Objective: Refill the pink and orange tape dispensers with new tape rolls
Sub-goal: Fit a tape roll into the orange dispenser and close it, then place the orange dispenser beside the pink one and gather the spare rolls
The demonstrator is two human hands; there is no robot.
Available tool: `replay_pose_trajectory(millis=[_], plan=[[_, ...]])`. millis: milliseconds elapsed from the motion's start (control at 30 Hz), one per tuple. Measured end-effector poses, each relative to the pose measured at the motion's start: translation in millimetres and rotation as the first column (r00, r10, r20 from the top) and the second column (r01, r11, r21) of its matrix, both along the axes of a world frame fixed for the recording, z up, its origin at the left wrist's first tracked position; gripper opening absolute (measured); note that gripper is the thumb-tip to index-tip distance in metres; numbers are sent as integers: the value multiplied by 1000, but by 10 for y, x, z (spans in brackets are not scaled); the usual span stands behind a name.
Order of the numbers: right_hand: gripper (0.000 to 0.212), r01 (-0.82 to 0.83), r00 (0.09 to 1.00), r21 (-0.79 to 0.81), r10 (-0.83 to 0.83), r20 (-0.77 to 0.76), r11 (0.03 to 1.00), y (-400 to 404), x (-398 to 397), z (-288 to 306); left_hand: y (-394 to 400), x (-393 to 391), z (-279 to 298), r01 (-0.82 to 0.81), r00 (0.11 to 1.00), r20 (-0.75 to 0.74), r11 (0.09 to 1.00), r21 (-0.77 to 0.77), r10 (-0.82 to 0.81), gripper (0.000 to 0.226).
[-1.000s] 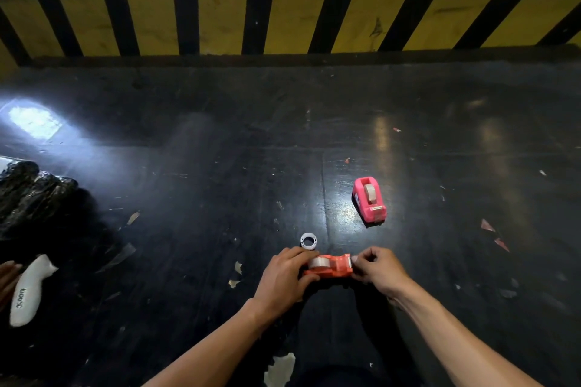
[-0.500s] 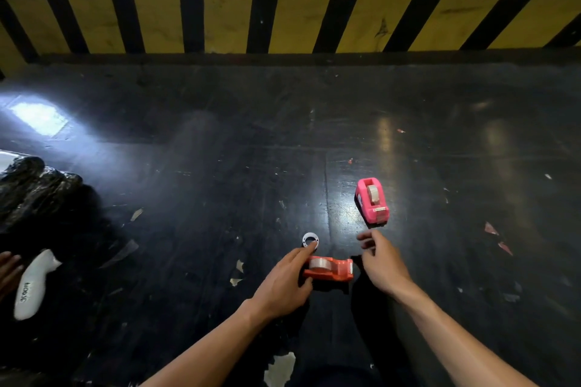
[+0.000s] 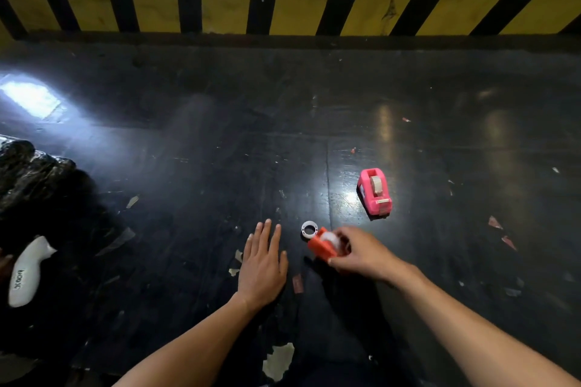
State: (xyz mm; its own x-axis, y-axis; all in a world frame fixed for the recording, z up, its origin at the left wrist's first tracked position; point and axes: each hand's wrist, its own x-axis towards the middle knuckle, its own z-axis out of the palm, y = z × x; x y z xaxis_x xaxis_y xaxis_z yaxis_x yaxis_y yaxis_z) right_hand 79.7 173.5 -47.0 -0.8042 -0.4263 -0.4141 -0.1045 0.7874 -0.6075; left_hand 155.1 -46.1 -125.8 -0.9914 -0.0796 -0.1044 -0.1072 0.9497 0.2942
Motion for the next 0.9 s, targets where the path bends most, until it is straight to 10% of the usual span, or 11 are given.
replay_pose_trajectory(millis=[200,667,900], plan=[[50,424,898,-71,-430,-92,903,-140,-485,132,25,11,-36,-14,1000,-9,998,-54,13,64],[67,464,883,52,-458,-103,884,-518,-974,-95,25,2,-45,-32,999,-20,999,-30,31,64],[51,545,733,95,-418,-537,833,-71,-969,30,28,9,-42,-29,999,-13,999,-23,29,64]])
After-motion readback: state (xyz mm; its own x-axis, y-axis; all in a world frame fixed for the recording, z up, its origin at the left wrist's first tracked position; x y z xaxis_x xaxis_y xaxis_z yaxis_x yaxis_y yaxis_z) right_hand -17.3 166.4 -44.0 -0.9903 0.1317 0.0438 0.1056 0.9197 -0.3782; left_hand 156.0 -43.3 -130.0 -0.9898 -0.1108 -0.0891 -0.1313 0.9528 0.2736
